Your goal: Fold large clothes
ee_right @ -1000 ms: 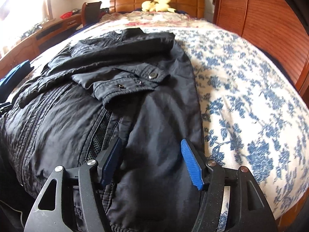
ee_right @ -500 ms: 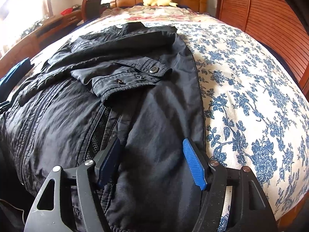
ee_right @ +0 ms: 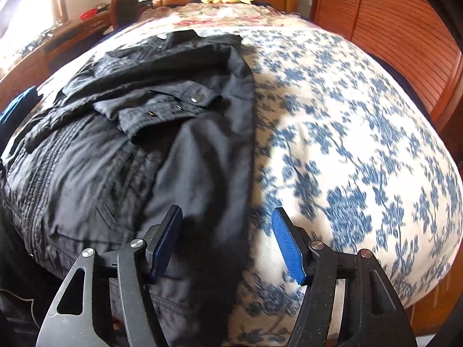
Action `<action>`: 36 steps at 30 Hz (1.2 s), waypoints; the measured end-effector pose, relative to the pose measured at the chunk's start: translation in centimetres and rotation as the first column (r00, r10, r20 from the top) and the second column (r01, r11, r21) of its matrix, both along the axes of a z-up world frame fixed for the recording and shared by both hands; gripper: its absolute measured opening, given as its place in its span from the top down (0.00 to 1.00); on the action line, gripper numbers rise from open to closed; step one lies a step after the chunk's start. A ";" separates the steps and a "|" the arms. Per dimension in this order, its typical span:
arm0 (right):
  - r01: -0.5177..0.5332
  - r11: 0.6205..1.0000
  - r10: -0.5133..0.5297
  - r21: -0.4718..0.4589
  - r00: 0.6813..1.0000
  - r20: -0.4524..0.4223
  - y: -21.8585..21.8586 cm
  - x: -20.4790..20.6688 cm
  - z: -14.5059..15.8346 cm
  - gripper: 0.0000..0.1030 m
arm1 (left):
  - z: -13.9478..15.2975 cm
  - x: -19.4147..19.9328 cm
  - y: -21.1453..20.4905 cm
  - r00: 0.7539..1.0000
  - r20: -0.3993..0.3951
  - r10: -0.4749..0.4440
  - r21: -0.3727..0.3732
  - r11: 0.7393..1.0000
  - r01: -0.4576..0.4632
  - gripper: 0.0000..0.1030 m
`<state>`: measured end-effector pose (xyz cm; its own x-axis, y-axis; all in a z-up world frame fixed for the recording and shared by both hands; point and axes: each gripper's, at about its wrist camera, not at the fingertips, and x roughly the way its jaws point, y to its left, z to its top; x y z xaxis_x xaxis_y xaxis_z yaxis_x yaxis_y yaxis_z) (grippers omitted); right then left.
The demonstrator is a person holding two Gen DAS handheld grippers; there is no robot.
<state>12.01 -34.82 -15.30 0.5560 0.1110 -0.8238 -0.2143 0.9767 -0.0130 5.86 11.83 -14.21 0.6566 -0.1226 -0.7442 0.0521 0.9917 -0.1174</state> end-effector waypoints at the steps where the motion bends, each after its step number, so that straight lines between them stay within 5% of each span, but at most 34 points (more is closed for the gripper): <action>1: 0.001 1.000 -0.001 0.013 1.000 -0.011 -0.2 0.0 -0.2 0.39 | -0.2 0.0 -0.1 1.000 -0.006 0.000 0.002 1.000 0.000 0.60; 4: -0.012 0.999 0.013 0.036 1.000 -0.017 -0.1 -0.2 -0.5 0.45 | -0.5 0.1 -0.2 1.000 -0.013 0.005 0.009 1.000 -0.005 0.60; 9: -0.083 0.994 0.084 0.077 0.996 -0.008 1.4 -0.3 -0.2 0.82 | -0.7 0.3 -0.5 1.000 -0.017 0.006 0.021 1.000 -0.006 0.60; 11: -0.105 0.988 0.105 0.117 0.994 0.014 1.7 -0.4 0.3 0.84 | -0.8 0.4 -0.5 1.000 -0.018 0.007 0.020 1.000 -0.007 0.60; 32: -0.064 0.994 0.067 0.088 0.997 -0.032 2.2 0.0 -1.6 0.74 | -1.2 -0.6 -1.7 0.999 -0.017 -0.032 0.007 0.999 0.032 0.61; 34: -0.056 0.994 0.060 0.092 0.997 -0.044 2.1 0.1 -1.5 0.70 | -1.3 -0.6 -1.8 0.999 -0.017 -0.032 0.006 0.999 0.032 0.61; 36: -0.046 0.993 0.053 0.111 0.997 -0.058 2.0 0.2 -1.3 0.52 | -1.3 -0.6 -1.8 0.999 -0.017 -0.032 0.007 0.999 0.032 0.61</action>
